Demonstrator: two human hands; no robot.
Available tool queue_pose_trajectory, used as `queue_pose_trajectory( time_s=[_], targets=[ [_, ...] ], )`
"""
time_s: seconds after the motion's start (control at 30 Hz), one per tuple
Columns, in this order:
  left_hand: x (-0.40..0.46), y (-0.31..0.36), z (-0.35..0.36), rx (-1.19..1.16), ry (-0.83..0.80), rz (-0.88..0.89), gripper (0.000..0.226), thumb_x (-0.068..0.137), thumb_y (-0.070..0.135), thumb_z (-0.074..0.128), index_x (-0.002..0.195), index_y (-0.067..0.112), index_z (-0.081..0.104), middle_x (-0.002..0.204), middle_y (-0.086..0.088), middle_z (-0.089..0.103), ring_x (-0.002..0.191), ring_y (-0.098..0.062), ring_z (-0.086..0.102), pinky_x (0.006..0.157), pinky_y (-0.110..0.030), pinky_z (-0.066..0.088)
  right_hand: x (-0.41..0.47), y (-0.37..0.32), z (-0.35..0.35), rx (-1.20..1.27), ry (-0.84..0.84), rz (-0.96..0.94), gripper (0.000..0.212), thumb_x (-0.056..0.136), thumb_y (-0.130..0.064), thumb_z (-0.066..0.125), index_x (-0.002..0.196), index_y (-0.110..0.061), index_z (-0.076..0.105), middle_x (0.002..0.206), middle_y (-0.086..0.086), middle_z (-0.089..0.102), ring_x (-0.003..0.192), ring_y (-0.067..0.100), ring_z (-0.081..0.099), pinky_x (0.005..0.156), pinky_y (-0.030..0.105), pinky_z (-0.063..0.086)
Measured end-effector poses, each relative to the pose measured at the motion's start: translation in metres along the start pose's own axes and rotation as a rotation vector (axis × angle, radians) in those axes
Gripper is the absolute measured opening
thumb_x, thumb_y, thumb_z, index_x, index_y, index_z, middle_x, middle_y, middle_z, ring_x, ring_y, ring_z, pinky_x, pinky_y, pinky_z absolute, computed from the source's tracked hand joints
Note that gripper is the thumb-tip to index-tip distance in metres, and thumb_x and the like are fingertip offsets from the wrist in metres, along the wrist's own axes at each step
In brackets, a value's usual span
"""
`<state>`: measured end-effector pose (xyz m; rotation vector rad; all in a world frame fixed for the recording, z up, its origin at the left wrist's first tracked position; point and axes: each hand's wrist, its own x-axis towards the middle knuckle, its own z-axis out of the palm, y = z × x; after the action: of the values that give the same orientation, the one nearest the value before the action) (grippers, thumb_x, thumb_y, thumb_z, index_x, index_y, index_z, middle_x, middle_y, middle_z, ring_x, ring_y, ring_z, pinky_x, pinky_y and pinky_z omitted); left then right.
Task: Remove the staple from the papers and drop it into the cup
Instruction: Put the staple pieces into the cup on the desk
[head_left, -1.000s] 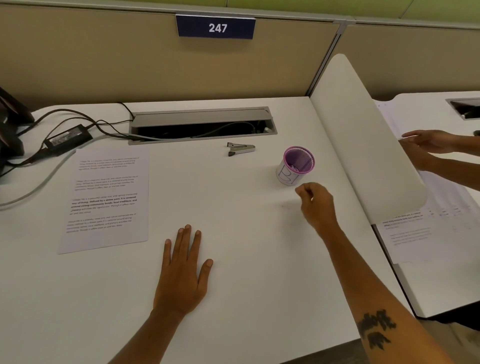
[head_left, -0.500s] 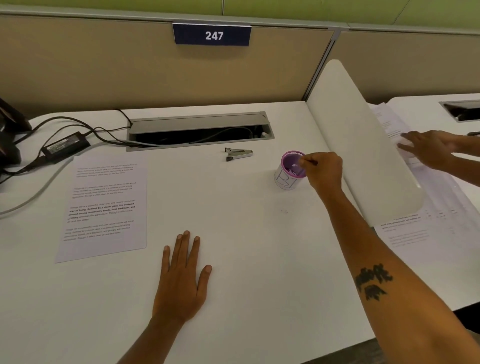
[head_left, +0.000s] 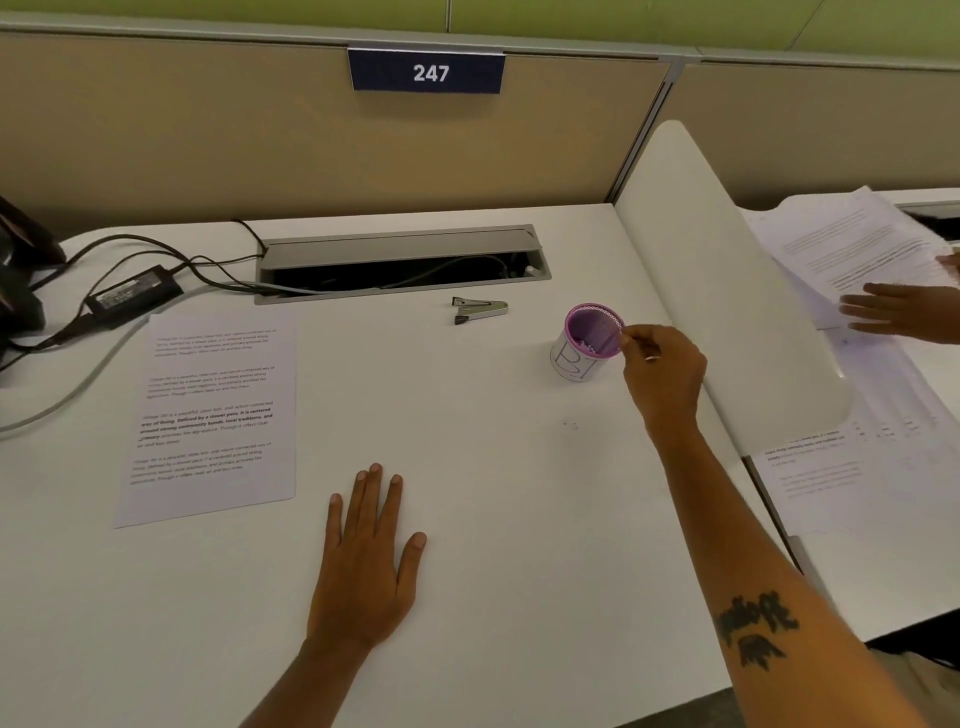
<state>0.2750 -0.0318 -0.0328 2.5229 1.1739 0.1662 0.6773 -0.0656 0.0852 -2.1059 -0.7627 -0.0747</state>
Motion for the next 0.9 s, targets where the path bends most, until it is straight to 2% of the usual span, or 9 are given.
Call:
queue_pose_trajectory(
  time_s=[0.1, 0.17, 0.23, 0.33, 0.47, 0.57, 0.7, 0.8, 0.9],
  targets=[
    [0.0, 0.0, 0.0, 0.001, 0.005, -0.002, 0.073, 0.107, 0.051, 0.031, 0.169, 0.017, 0.015, 0.179, -0.006, 0.007, 0.167, -0.021, 0.003, 0.134, -0.055, 0.013, -0.044, 0.017, 0.007, 0.035, 0.021, 0.056, 0.011, 0.092, -0.009, 0.071, 0.101, -0.009, 0.077, 0.095, 0.007, 0.072, 0.08, 0.018, 0.067, 0.071, 0.008, 0.049],
    [-0.001, 0.001, 0.0, -0.004, 0.006, -0.001, 0.073, 0.106, 0.051, 0.032, 0.169, 0.017, 0.015, 0.179, -0.006, 0.007, 0.167, -0.02, 0.003, 0.134, -0.054, 0.012, -0.076, 0.035, 0.014, -0.024, -0.051, 0.078, 0.017, 0.092, -0.01, 0.071, 0.108, -0.011, 0.076, 0.102, 0.008, 0.07, 0.087, 0.023, 0.066, 0.079, 0.028, 0.057],
    [0.0, 0.001, 0.0, -0.01, 0.004, 0.0, 0.073, 0.106, 0.051, 0.033, 0.169, 0.018, 0.014, 0.18, -0.005, 0.007, 0.167, -0.02, 0.003, 0.135, -0.054, 0.011, -0.104, 0.05, 0.02, -0.175, -0.162, 0.125, 0.028, 0.093, -0.017, 0.071, 0.121, -0.014, 0.071, 0.118, 0.01, 0.065, 0.107, 0.032, 0.062, 0.09, 0.046, 0.055],
    [0.001, 0.0, 0.0, 0.001, 0.0, -0.004, 0.074, 0.106, 0.051, 0.032, 0.169, 0.018, 0.013, 0.18, -0.005, 0.006, 0.167, -0.02, 0.003, 0.135, -0.054, 0.011, -0.135, 0.051, 0.026, -0.445, -0.27, 0.164, 0.051, 0.096, -0.038, 0.066, 0.141, -0.016, 0.058, 0.146, 0.009, 0.051, 0.133, 0.035, 0.045, 0.104, 0.052, 0.041],
    [0.0, -0.001, 0.0, 0.008, -0.005, -0.004, 0.074, 0.106, 0.051, 0.031, 0.17, 0.018, 0.013, 0.18, -0.005, 0.005, 0.167, -0.02, 0.001, 0.135, -0.054, 0.012, -0.157, 0.042, 0.042, -0.641, -0.321, 0.101, 0.067, 0.099, -0.052, 0.05, 0.154, -0.015, 0.04, 0.163, 0.01, 0.033, 0.145, 0.037, 0.033, 0.111, 0.057, 0.032],
    [0.0, 0.0, 0.0, 0.01, -0.006, -0.003, 0.074, 0.106, 0.052, 0.03, 0.17, 0.019, 0.012, 0.18, -0.004, 0.004, 0.167, -0.02, 0.001, 0.135, -0.054, 0.011, -0.156, 0.037, 0.053, -0.651, -0.361, 0.11, 0.067, 0.102, -0.051, 0.042, 0.159, -0.018, 0.03, 0.166, 0.008, 0.026, 0.147, 0.037, 0.028, 0.114, 0.058, 0.028],
    [0.0, 0.0, 0.0, 0.011, -0.008, -0.004, 0.074, 0.106, 0.051, 0.031, 0.17, 0.019, 0.011, 0.18, -0.004, 0.003, 0.167, -0.02, 0.001, 0.135, -0.054, 0.011, -0.149, 0.033, 0.055, -0.634, -0.394, 0.086, 0.063, 0.103, -0.048, 0.043, 0.159, -0.023, 0.031, 0.167, 0.007, 0.025, 0.149, 0.035, 0.025, 0.115, 0.056, 0.024],
    [0.0, 0.0, 0.0, 0.01, -0.007, -0.006, 0.074, 0.107, 0.051, 0.032, 0.17, 0.019, 0.011, 0.18, -0.004, 0.004, 0.167, -0.02, 0.001, 0.135, -0.054, 0.012, -0.141, 0.037, 0.052, -0.556, -0.305, 0.104, 0.054, 0.1, -0.044, 0.054, 0.151, -0.027, 0.047, 0.157, 0.004, 0.042, 0.142, 0.033, 0.035, 0.11, 0.054, 0.03],
    [0.0, 0.0, -0.001, 0.011, -0.007, -0.004, 0.074, 0.107, 0.052, 0.031, 0.17, 0.019, 0.011, 0.18, -0.005, 0.004, 0.167, -0.02, 0.001, 0.135, -0.054, 0.012, -0.131, 0.042, 0.051, -0.391, -0.163, 0.159, 0.042, 0.091, -0.041, 0.072, 0.13, -0.027, 0.068, 0.135, -0.002, 0.06, 0.13, 0.029, 0.047, 0.101, 0.05, 0.035]
  ],
)
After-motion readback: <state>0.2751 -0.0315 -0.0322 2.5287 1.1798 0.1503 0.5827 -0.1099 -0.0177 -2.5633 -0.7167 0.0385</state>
